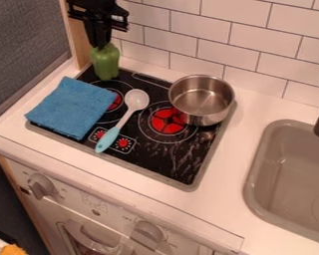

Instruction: Put the green bell pepper inside the silver pot

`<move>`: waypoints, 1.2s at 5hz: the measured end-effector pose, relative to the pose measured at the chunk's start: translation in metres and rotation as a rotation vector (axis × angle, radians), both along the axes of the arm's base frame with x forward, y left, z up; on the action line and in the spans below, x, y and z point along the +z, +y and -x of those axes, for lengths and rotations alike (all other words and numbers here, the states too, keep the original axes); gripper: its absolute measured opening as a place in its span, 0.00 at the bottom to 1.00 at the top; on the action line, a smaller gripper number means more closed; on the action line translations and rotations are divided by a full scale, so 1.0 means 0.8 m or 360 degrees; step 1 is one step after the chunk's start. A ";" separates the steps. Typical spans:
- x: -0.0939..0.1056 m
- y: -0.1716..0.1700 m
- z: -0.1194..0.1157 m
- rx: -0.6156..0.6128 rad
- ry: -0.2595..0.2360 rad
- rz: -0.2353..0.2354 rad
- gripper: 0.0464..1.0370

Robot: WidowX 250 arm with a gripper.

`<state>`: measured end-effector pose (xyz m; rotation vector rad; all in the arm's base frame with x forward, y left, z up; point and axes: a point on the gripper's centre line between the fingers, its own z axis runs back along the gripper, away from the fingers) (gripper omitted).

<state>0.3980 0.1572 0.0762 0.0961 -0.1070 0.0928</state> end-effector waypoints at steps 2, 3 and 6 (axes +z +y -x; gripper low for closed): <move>0.032 -0.036 -0.014 -0.0081 -0.0109 0.0081 0.03; 0.062 -0.080 -0.020 -0.0216 -0.0195 0.0122 0.03; 0.039 -0.180 0.011 -0.0554 -0.0054 0.0156 0.03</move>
